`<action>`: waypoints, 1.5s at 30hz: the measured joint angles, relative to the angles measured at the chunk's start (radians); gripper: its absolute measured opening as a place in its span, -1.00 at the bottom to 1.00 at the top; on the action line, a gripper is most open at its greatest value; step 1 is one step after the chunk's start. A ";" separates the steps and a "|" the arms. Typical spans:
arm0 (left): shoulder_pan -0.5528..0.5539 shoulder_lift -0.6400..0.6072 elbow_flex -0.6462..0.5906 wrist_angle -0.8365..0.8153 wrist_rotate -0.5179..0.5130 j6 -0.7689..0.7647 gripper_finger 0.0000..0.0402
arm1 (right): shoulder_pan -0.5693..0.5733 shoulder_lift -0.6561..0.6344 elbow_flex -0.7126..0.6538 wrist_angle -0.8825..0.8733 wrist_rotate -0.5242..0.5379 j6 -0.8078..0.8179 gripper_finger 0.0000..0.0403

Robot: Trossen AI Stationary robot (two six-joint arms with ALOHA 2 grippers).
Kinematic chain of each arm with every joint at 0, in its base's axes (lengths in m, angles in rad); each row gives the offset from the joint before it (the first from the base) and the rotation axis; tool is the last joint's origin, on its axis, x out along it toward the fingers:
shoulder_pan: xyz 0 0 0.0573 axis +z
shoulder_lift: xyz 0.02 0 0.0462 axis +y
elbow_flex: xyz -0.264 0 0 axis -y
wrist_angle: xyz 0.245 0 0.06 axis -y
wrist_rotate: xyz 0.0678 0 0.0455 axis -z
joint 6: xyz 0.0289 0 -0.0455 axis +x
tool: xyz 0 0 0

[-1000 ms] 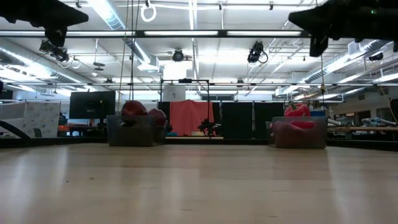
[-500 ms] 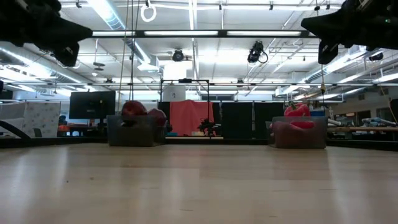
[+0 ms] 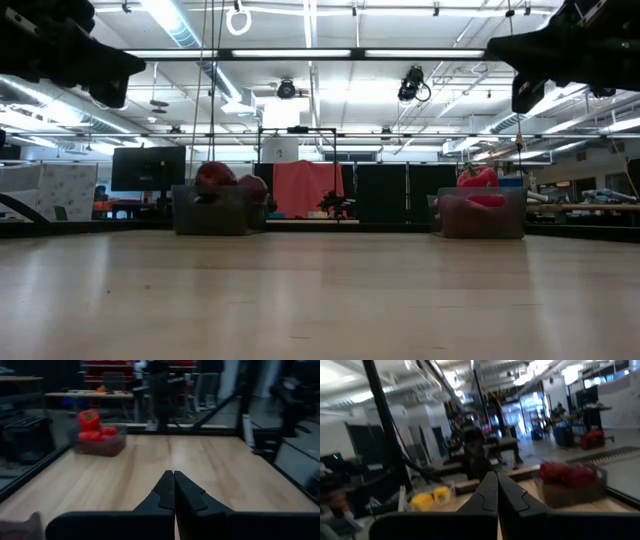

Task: Sort produce into baskets
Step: Return to Home Position

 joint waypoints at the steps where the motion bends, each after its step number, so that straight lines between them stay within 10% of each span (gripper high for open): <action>1: 0.002 0.000 0.000 0.000 0.025 0.009 -1.00 | 0.000 0.000 -0.013 0.035 -0.005 0.009 -0.99; 10: 0.040 0.000 -0.181 0.263 0.100 -0.033 -1.00 | 0.001 -0.004 -0.032 0.085 -0.088 0.014 -0.99; 31: 0.195 -0.001 -0.183 0.253 0.336 -0.018 -1.00 | -0.031 -0.116 -0.063 -0.063 -0.121 0.051 -0.99; 45: 0.199 -0.001 -0.184 0.253 0.336 -0.015 -0.99 | 0.144 -0.109 -0.063 -0.126 -0.041 0.033 -1.00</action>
